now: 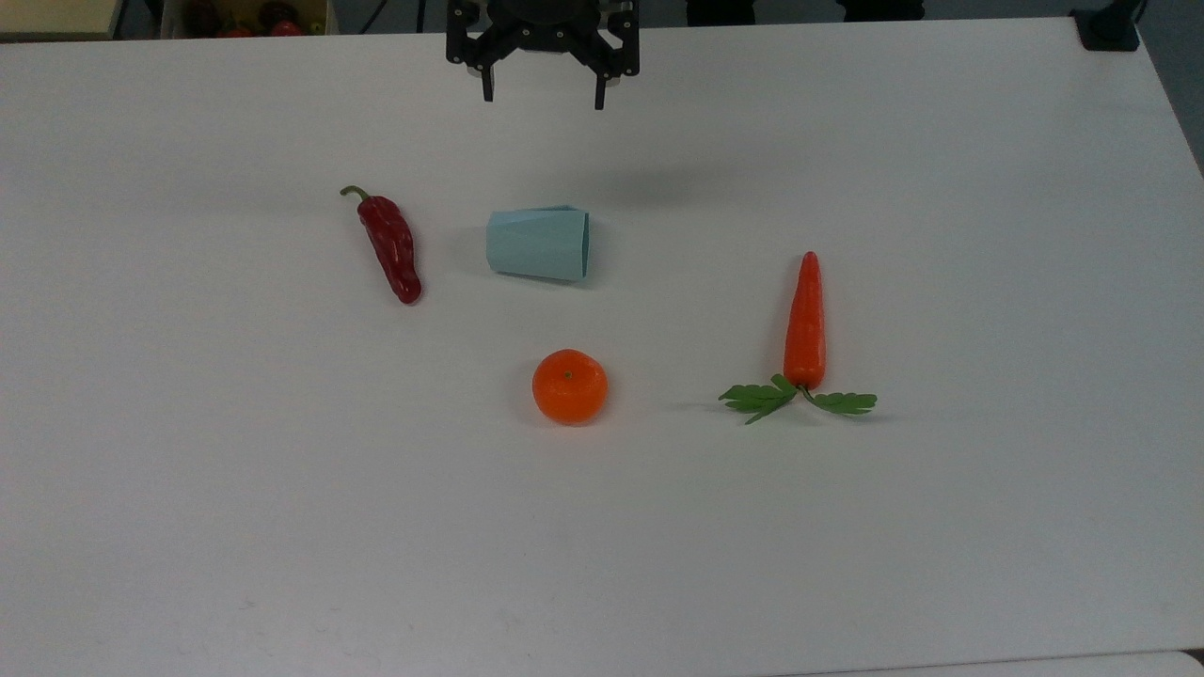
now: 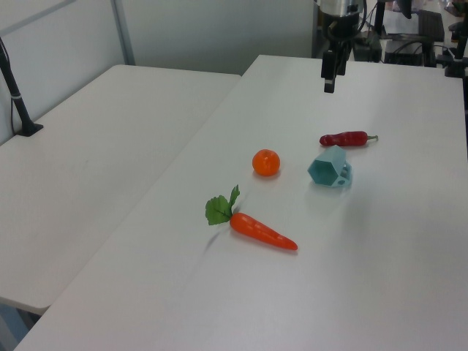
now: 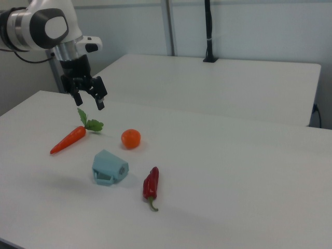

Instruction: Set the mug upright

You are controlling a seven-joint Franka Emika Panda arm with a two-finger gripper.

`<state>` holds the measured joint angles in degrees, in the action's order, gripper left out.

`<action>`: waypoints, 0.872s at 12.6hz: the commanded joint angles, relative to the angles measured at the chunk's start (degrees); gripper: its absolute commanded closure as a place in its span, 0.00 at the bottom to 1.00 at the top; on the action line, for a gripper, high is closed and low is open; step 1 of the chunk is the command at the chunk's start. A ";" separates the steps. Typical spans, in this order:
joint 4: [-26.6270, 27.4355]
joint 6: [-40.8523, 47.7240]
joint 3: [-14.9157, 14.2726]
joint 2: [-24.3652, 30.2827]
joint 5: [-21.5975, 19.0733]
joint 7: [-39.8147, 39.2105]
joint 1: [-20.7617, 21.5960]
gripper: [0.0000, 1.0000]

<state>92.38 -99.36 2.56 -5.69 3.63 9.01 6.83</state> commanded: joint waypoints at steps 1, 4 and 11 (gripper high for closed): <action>1.75 0.57 -0.45 1.74 -0.99 -1.98 -0.07 0.00; 1.66 0.57 0.08 0.78 1.72 -1.20 0.81 0.00; 2.37 4.78 0.43 -8.26 19.81 11.00 10.46 0.00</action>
<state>95.03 -96.86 3.18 -9.91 17.43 14.88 13.74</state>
